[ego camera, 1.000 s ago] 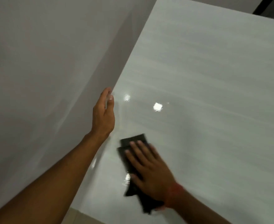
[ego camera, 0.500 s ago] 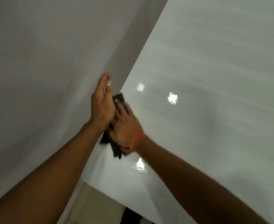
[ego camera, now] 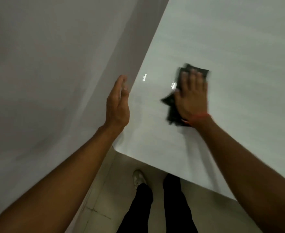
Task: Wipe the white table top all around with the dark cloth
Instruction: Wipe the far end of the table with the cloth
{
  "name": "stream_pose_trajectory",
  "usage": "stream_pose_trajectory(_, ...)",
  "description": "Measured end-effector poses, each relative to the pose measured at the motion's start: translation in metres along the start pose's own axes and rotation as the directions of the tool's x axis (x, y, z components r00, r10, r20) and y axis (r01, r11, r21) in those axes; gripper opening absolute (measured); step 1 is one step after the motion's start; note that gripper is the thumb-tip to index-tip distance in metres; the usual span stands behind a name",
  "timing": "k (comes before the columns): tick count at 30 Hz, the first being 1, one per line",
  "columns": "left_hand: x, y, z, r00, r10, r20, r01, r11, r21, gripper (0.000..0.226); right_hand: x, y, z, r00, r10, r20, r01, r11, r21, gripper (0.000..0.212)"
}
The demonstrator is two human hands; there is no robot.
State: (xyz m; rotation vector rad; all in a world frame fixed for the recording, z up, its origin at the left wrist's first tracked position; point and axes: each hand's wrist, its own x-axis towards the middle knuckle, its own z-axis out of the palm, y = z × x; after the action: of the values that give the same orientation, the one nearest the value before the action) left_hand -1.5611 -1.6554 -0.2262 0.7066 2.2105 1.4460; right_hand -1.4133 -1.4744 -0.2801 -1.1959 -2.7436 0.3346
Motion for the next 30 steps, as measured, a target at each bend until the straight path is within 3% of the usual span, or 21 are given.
stream_pose_trajectory(2,-0.007,-0.005,-0.014,1.000,0.004,0.008,-0.004,1.000,0.017,0.056,-0.019,-0.090,0.025,0.986,-0.166,-0.001,0.166,0.984,0.063,0.064)
stream_pose_trajectory(4,-0.012,-0.006,-0.024,1.000,0.011,0.011,-0.012,0.999,0.033,0.055,-0.079,-0.160,0.032,0.925,-0.371,0.088,0.357,0.923,0.143,0.063)
stream_pose_trajectory(6,-0.015,-0.005,-0.033,0.999,0.034,0.008,-0.035,0.998,0.053,0.053,-0.141,-0.170,0.028,0.867,-0.480,0.131,0.458,0.873,0.167,0.061)
stream_pose_trajectory(8,-0.019,-0.009,-0.042,0.997,0.073,0.000,-0.073,0.994,0.079,0.054,-0.183,-0.117,0.015,0.886,-0.450,0.108,0.440,0.892,0.105,0.062)
stream_pose_trajectory(10,-0.026,-0.018,-0.043,0.995,0.097,0.013,-0.098,0.990,0.104,0.059,-0.220,-0.029,-0.004,0.965,-0.225,0.136,0.223,0.974,0.023,0.063)
stream_pose_trajectory(12,-0.036,-0.023,-0.034,0.996,0.074,0.048,-0.078,0.992,0.101,0.061,-0.259,0.069,-0.034,0.984,0.116,0.131,-0.104,0.990,-0.094,0.066)
stream_pose_trajectory(13,-0.041,-0.022,-0.026,0.996,0.062,0.070,-0.068,0.993,0.093,0.058,-0.278,0.116,-0.050,0.948,0.299,0.109,-0.287,0.951,-0.115,0.068)
stream_pose_trajectory(15,-0.048,-0.015,-0.005,0.991,0.079,0.109,-0.085,0.995,0.051,0.053,-0.297,0.177,-0.079,0.799,0.598,0.055,-0.593,0.800,-0.086,0.073)
stream_pose_trajectory(17,-0.053,-0.002,0.022,0.981,0.125,0.152,-0.126,0.992,0.003,0.053,-0.287,0.180,-0.080,0.697,0.717,0.021,-0.715,0.696,-0.061,0.076)
stream_pose_trajectory(19,-0.062,0.012,0.054,0.962,0.157,0.224,-0.157,0.987,-0.019,0.053,-0.264,0.139,-0.059,0.789,0.614,-0.006,-0.614,0.789,-0.039,0.072)
stream_pose_trajectory(21,-0.074,0.030,0.090,0.925,0.195,0.326,-0.202,0.979,-0.013,0.055,-0.241,0.080,-0.035,0.924,0.382,0.000,-0.382,0.924,-0.020,0.069)
stream_pose_trajectory(22,-0.081,0.040,0.109,0.902,0.215,0.375,-0.229,0.973,-0.006,0.056,-0.232,0.055,-0.029,0.959,0.280,0.029,-0.280,0.960,-0.008,0.069)
stream_pose_trajectory(24,-0.094,0.063,0.146,0.874,0.236,0.425,-0.260,0.966,-0.002,0.058,-0.222,0.038,-0.031,0.989,0.106,0.107,-0.109,0.994,0.029,0.069)
stream_pose_trajectory(26,-0.104,0.081,0.178,0.861,0.254,0.440,-0.281,0.960,-0.005,0.056,-0.227,0.075,-0.039,0.992,-0.032,0.123,0.029,0.999,0.030,0.068)
stream_pose_trajectory(28,-0.113,0.091,0.206,0.839,0.271,0.472,-0.301,0.954,-0.012,0.052,-0.245,0.142,-0.052,0.996,0.018,0.085,-0.019,1.000,0.014,0.066)
stream_pose_trajectory(30,-0.121,0.097,0.235,0.816,0.266,0.513,-0.306,0.952,-0.008,0.051,-0.273,0.228,-0.074,0.973,0.218,0.074,-0.217,0.976,-0.029,0.068)
